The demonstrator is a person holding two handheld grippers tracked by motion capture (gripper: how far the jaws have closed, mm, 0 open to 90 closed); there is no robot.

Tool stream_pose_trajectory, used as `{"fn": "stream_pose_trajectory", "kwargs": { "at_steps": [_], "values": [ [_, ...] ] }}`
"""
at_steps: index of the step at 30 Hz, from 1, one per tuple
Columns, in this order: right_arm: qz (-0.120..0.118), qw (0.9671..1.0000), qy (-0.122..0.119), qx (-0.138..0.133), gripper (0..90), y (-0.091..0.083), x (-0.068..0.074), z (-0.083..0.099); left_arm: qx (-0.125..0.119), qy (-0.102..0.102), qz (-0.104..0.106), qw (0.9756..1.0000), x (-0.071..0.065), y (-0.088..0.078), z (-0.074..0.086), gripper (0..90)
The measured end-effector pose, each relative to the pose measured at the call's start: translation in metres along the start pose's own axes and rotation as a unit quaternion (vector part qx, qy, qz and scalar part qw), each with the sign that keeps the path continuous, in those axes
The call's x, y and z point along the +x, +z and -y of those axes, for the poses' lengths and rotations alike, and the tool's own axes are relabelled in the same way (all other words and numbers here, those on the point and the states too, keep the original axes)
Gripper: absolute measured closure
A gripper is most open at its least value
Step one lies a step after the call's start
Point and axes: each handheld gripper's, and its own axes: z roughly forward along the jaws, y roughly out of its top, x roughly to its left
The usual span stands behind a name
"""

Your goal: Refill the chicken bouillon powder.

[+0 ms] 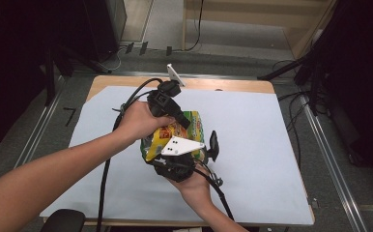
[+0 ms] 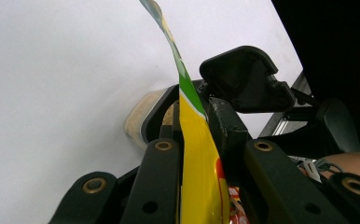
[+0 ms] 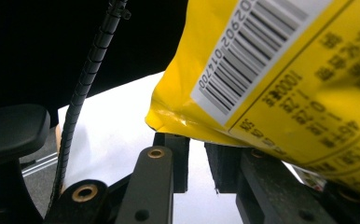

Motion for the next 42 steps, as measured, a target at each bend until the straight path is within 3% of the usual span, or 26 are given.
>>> {"fn": "stream_pose_trajectory", "kwargs": {
  "at_steps": [17,42],
  "values": [
    [0.0,1.0,0.002,0.004,80.8,0.0005,-0.0002,0.0012,0.005,0.007,-0.006,0.9999,-0.0002,0.0022,0.0003,81.6],
    [-0.002,1.0,-0.006,0.002,80.9,-0.0003,0.0043,-0.0006,0.001,0.008,0.002,1.0,-0.0019,-0.0018,0.0045,81.6]
  ]
}}
